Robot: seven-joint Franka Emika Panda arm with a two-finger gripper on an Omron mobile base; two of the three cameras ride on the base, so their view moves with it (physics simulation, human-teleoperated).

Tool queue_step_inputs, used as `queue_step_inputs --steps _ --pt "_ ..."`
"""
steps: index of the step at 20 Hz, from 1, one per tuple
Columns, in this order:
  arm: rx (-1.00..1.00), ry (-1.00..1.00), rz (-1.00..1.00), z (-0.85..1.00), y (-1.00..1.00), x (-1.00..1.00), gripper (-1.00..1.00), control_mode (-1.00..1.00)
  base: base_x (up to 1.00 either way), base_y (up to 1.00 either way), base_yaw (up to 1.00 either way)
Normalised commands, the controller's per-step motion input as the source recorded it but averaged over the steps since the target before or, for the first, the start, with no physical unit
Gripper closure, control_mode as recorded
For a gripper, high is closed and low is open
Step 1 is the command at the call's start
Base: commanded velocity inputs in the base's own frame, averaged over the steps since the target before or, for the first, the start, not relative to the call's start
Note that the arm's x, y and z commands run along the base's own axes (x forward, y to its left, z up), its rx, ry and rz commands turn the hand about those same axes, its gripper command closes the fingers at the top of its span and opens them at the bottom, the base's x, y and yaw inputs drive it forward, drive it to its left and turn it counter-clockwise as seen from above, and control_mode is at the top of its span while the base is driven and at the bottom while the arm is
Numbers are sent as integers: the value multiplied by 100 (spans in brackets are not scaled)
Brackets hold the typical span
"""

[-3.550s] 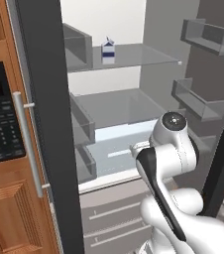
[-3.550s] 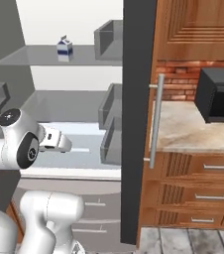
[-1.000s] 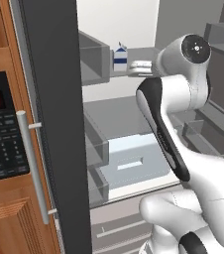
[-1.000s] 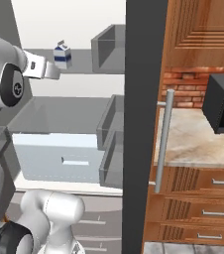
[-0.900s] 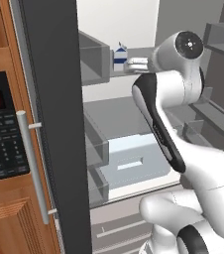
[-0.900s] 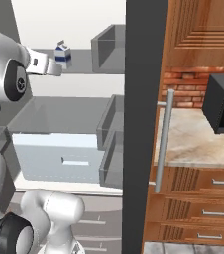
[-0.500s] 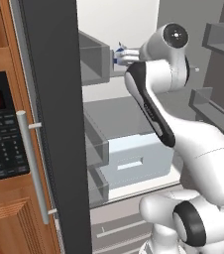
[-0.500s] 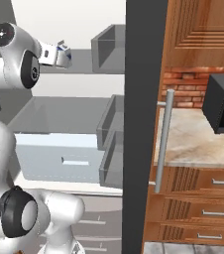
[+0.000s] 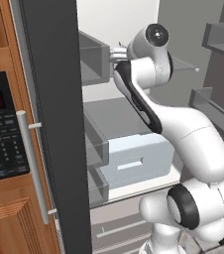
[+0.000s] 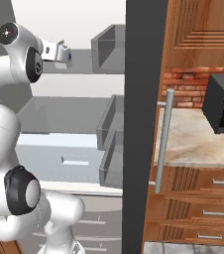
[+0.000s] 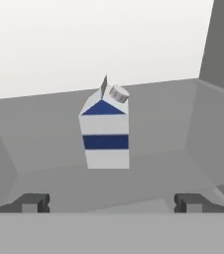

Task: Take a sugar cube from the saucer and place it inside the coffee. Then, grab milk from the fridge and place it next to the coffee on the counter to sweeten the coffee.

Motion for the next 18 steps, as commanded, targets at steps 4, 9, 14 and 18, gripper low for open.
queue_step_inputs --steps 4,9,14,18 --pt "-1 0 0 -24 0 42 -100 -100 0 0 0" --pt "0 0 0 -5 1 47 -100 -100 0 0 0" --pt "0 0 0 0 2 38 -100 -100 0 0 0" --pt "0 0 0 0 6 30 -100 -100 0 0 0"
